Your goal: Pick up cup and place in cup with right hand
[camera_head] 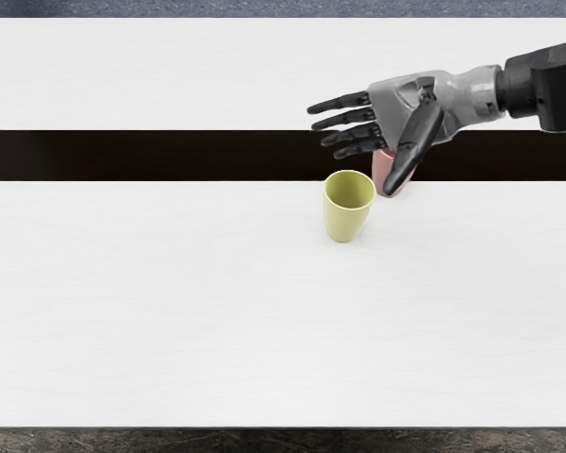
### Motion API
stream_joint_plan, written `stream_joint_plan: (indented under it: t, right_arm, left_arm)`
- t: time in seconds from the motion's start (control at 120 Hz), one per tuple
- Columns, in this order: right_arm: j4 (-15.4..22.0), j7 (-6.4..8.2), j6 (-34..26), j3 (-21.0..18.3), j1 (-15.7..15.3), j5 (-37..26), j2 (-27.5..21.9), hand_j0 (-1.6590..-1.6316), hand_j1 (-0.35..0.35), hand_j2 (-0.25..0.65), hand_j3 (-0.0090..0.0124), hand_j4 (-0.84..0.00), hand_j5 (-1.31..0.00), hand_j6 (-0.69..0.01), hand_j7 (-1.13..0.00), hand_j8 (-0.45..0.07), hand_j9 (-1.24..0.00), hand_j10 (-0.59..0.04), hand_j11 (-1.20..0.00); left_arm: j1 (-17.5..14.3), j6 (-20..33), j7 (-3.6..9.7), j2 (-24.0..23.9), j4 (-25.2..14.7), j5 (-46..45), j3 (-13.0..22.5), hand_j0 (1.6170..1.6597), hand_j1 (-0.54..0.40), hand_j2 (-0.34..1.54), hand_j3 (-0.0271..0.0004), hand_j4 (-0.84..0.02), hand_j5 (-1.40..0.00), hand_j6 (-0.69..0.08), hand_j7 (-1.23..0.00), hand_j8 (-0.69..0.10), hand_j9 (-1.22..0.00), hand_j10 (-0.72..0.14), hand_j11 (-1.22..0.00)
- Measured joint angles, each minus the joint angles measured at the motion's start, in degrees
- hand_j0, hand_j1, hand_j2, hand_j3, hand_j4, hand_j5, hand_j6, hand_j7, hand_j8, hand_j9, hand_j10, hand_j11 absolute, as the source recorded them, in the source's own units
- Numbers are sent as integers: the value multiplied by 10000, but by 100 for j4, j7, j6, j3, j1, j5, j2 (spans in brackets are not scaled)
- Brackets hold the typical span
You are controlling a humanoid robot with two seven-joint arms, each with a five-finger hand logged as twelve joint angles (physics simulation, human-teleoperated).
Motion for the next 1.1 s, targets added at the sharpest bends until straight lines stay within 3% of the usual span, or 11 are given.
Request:
stream_joint_plan:
  t: [0.125,0.192,0.283,0.4,0.517,0.683,0.908,1.1]
  right_arm:
    - [42,0,12,-128,176,-42,156,-16579,-3324,-33,0,-139,-179,-137,-180,-137,-179,-137,-179]
    - [-178,0,-254,-261,468,-686,380,-16580,-3315,-33,0,-148,-190,-146,-191,-146,-190,-146,-190]
    - [-379,0,-1339,-1321,1170,-1596,867,-16580,-3306,-33,0,-157,-201,-157,-201,-156,-200,-155,-200]
    - [-496,0,-2332,-2864,1947,-2052,1584,-16580,-3292,-35,0,-174,-217,-177,-216,-174,-216,-171,-216]
    - [-506,0,-2677,-3612,2291,-2192,2158,-16580,-3283,-35,0,-187,-229,-193,-227,-188,-228,-183,-228]
    - [-280,0,-2843,-3872,2435,-2224,2409,-16581,-3273,-35,0,-198,-241,-206,-239,-200,-240,-194,-240]
    - [823,0,-3961,-3786,2448,-2221,2008,-16581,-3257,-36,0,-212,-259,-220,-257,-214,-259,-208,-258]
    - [1049,0,-4799,-3871,2217,-2239,2042,-16581,-3212,-42,0,-248,-308,-256,-306,-251,-307,-245,-307]
  left_arm:
    - [0,-1,0,0,0,0,0,16580,3443,7,0,-38,-50,-38,-50,-38,-50,-38,-50]
    - [0,0,0,0,0,0,0,16580,3444,7,0,-38,-50,-38,-50,-38,-50,-38,-50]
    - [-4,1,0,0,0,0,0,16580,3444,7,0,-38,-50,-38,-50,-38,-50,-38,-50]
    - [0,0,0,0,0,0,0,16580,3444,7,0,-38,-50,-38,-50,-38,-50,-38,-50]
    - [0,-1,0,0,0,0,1,16580,3444,6,0,-38,-50,-38,-50,-38,-50,-38,-50]
    - [0,-2,0,0,0,0,1,16581,3444,6,0,-38,-49,-38,-49,-38,-49,-38,-49]
    - [0,0,0,0,0,0,1,16581,3444,6,0,-38,-49,-38,-49,-38,-49,-38,-49]
    - [0,0,0,0,0,0,1,16581,3444,6,0,-38,-50,-38,-50,-38,-50,-38,-50]
